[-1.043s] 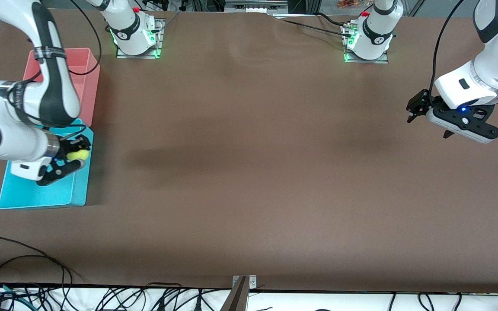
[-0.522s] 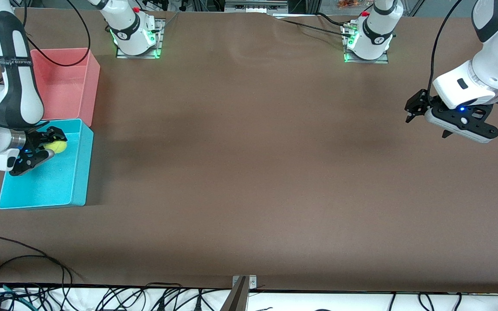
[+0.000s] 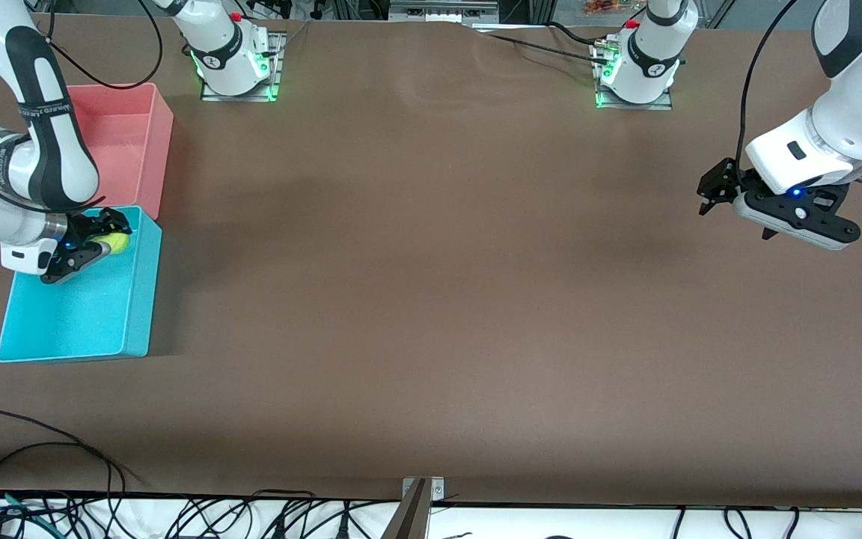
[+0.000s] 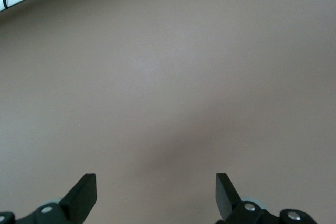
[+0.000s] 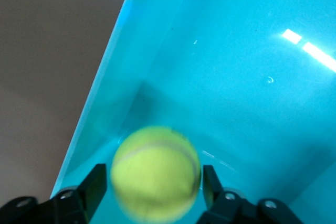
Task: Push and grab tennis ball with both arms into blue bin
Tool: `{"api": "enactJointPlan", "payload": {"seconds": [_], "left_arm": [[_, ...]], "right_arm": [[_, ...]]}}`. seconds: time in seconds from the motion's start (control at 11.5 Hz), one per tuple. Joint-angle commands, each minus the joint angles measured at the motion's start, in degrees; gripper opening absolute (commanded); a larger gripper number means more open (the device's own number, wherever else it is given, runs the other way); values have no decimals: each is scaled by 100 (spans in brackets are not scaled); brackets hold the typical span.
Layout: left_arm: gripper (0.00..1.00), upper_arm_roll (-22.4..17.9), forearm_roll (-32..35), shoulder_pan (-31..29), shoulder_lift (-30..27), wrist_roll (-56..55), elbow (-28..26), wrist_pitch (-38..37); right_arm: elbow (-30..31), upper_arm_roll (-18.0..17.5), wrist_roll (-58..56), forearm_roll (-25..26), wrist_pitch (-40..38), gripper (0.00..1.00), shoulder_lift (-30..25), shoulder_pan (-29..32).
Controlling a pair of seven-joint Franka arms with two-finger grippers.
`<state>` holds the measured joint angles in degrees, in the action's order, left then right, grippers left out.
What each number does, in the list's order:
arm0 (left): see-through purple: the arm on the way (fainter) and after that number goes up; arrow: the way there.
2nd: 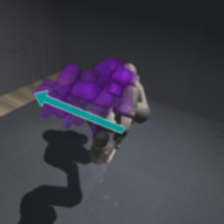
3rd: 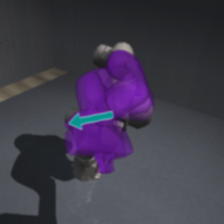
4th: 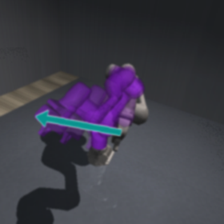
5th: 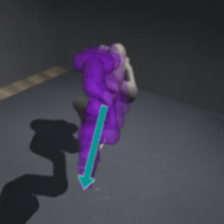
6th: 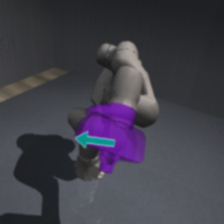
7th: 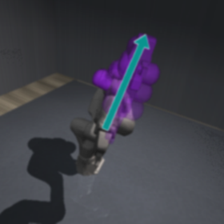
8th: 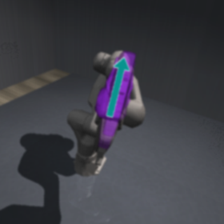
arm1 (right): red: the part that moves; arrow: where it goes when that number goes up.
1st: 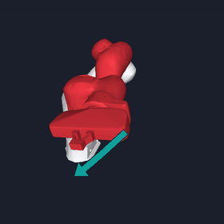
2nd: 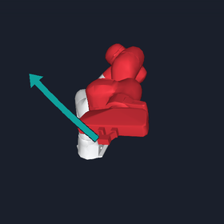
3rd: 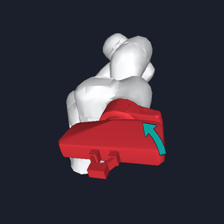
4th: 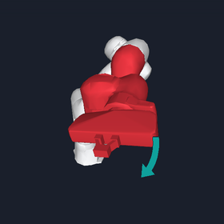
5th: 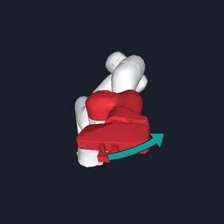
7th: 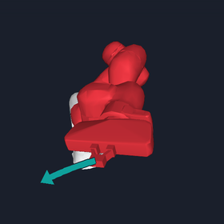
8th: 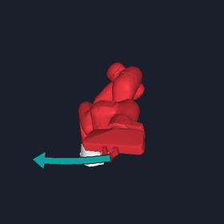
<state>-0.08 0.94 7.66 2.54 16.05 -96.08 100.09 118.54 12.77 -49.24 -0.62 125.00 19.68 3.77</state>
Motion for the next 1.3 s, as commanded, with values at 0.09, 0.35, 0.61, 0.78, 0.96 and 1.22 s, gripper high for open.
{"api": "enactJointPlan", "payload": {"seconds": [0.09, 0.35, 0.61, 0.78, 0.96, 1.22], "left_arm": [[100, 26, 91, -28, 115, -111, 221, -157], [100, 26, 91, -45, 115, -111, 256, -183], [100, 34, 109, -89, 115, -111, 265, -245], [100, 43, 100, -98, 115, -146, 265, -245], [100, 174, 108, -176, 115, -181, 265, -253], [100, 175, 126, -195, 115, -173, 265, -253]], "right_arm": [[160, -64, -174, -149, 16, 100, -245, 97], [-241, -108, -95, -334, -404, 100, -359, 97], [-1278, -135, 605, -325, -1405, 100, -351, -165], [-1806, -143, 1037, -316, -1794, 100, -316, -245], [-2150, -135, 1695, -273, -1952, 100, -307, -525], [-2598, -135, 2881, -176, -1997, 100, -271, -973]]}}
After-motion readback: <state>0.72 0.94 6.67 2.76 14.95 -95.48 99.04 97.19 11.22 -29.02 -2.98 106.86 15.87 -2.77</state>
